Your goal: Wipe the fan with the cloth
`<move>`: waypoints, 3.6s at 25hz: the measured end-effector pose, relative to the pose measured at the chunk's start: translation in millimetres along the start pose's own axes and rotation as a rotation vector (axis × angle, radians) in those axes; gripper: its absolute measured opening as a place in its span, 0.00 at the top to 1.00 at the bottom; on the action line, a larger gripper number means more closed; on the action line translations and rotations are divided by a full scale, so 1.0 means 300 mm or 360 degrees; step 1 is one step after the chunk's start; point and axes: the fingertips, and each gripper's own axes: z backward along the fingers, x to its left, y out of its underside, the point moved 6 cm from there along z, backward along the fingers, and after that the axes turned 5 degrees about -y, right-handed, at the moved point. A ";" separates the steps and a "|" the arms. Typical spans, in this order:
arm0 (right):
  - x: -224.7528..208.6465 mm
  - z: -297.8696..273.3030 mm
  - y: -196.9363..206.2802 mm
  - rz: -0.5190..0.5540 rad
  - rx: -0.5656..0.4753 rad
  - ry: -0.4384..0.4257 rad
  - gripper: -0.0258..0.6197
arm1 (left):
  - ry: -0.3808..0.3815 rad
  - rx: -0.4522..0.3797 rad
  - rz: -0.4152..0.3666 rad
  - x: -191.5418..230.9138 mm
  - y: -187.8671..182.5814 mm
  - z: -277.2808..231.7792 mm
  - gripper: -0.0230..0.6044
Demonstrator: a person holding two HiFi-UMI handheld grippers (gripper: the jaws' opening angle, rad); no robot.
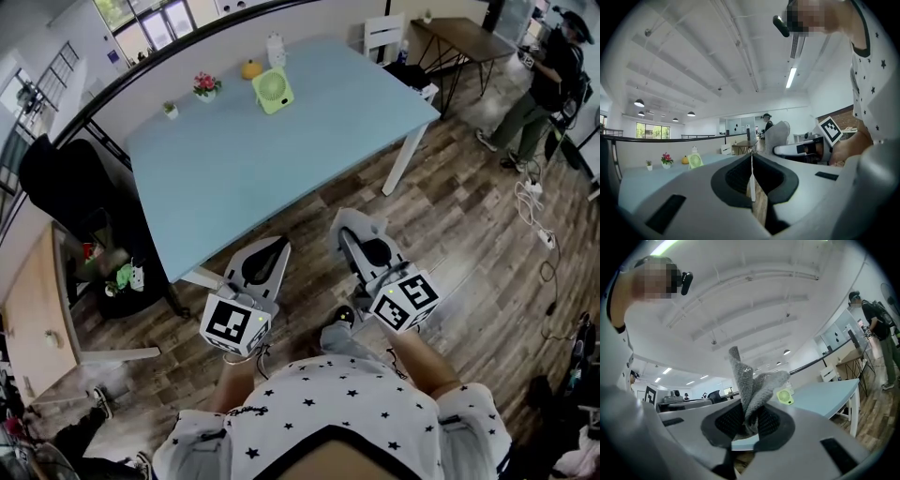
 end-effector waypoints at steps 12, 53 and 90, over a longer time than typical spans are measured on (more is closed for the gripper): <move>-0.180 -0.027 -0.102 0.0016 -0.0020 -0.0079 0.90 | -0.0061 0.0002 -0.0025 -0.009 -0.046 -0.206 0.91; -0.604 -0.494 -0.177 0.0045 0.0102 -0.0096 0.90 | -0.0170 -0.0025 0.0053 0.417 -0.009 -0.661 0.91; -0.872 -1.465 -0.042 0.0133 0.0457 -0.0337 0.90 | -0.0673 0.0093 0.0176 1.139 0.100 -0.788 0.91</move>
